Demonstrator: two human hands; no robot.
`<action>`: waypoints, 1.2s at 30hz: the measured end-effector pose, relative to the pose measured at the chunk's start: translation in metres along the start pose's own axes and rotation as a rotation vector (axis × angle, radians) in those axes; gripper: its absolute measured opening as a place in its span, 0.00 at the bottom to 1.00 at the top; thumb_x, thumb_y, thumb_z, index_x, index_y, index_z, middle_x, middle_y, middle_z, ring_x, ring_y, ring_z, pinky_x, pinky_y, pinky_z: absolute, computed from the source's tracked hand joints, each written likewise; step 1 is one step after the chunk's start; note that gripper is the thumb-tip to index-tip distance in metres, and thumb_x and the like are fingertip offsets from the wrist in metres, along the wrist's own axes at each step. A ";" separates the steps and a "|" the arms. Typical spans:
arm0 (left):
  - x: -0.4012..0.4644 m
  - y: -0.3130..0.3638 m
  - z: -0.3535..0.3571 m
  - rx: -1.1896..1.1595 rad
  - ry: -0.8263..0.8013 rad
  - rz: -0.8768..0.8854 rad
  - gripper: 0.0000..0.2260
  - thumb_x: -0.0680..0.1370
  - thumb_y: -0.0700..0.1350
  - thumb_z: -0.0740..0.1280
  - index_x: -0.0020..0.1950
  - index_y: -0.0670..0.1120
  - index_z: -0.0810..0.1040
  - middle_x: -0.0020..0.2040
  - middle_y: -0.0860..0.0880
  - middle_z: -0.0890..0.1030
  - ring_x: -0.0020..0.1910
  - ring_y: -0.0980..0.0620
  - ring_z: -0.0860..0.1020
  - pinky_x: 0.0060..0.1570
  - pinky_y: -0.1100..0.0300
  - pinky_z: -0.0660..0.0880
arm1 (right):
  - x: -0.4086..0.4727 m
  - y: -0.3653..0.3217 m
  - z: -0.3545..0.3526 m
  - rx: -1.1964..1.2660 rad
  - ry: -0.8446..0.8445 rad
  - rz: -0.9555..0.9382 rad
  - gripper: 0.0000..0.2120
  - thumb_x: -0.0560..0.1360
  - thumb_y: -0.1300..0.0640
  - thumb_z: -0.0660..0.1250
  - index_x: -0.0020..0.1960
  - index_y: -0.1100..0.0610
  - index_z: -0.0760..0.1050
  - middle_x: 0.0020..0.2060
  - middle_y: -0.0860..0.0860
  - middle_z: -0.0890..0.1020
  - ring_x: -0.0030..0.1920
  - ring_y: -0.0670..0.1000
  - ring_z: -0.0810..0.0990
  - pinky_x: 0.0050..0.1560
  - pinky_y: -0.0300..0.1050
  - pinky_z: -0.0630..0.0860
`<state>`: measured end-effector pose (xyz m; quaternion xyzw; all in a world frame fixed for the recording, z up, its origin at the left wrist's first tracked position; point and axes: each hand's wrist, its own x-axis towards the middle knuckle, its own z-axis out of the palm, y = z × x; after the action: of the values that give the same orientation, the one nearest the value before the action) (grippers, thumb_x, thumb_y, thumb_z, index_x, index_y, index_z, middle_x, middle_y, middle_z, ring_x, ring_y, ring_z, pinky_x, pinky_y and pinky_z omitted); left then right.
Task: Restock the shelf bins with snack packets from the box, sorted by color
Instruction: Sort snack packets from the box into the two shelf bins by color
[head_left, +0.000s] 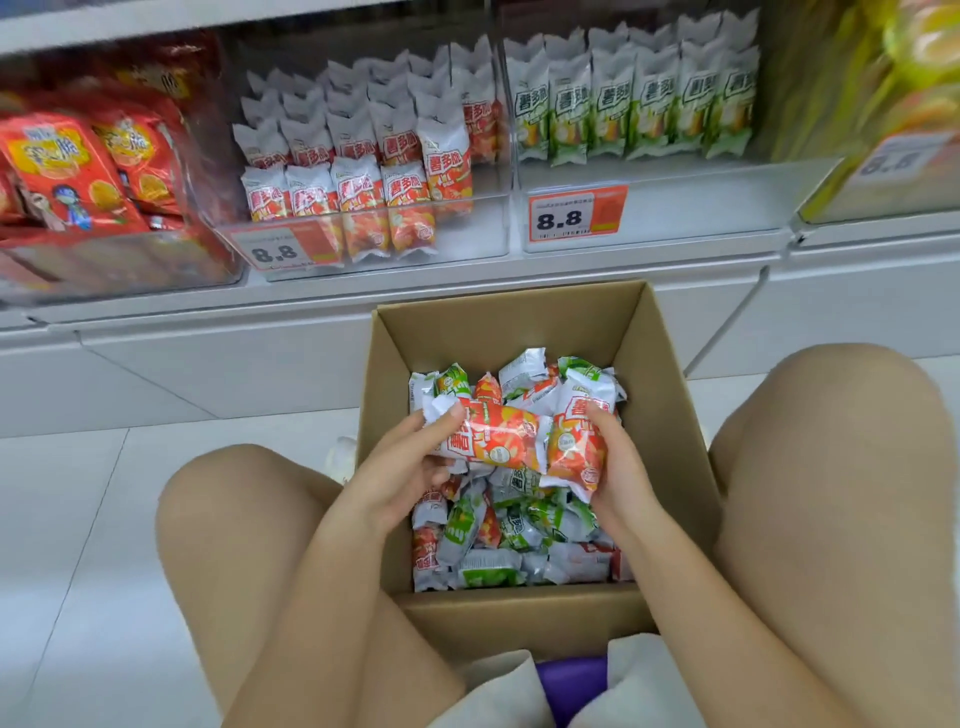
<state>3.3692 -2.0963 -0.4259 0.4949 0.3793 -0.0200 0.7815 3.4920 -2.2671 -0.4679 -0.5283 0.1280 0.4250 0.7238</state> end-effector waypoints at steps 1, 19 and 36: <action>-0.002 -0.001 0.001 -0.056 -0.001 0.010 0.31 0.66 0.55 0.77 0.64 0.43 0.75 0.42 0.50 0.81 0.37 0.55 0.74 0.33 0.65 0.69 | -0.005 0.001 -0.002 0.022 0.002 -0.006 0.13 0.79 0.51 0.61 0.58 0.55 0.77 0.55 0.55 0.83 0.56 0.56 0.81 0.62 0.56 0.74; -0.019 0.083 0.034 -0.024 0.027 0.357 0.22 0.71 0.50 0.71 0.60 0.39 0.77 0.52 0.43 0.84 0.50 0.50 0.83 0.45 0.63 0.78 | -0.014 -0.097 0.066 -0.595 -0.206 -0.378 0.15 0.77 0.61 0.66 0.63 0.56 0.71 0.48 0.51 0.82 0.42 0.45 0.83 0.37 0.32 0.76; 0.128 0.250 0.039 0.328 0.554 0.913 0.21 0.71 0.47 0.76 0.57 0.46 0.70 0.48 0.55 0.76 0.45 0.61 0.75 0.41 0.72 0.72 | 0.077 -0.230 0.143 -0.630 -0.335 -0.934 0.23 0.68 0.68 0.71 0.53 0.44 0.70 0.44 0.40 0.79 0.42 0.38 0.78 0.43 0.34 0.76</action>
<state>3.5839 -1.9557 -0.3061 0.7108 0.3096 0.3927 0.4947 3.6740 -2.1237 -0.3073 -0.6438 -0.3671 0.1562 0.6529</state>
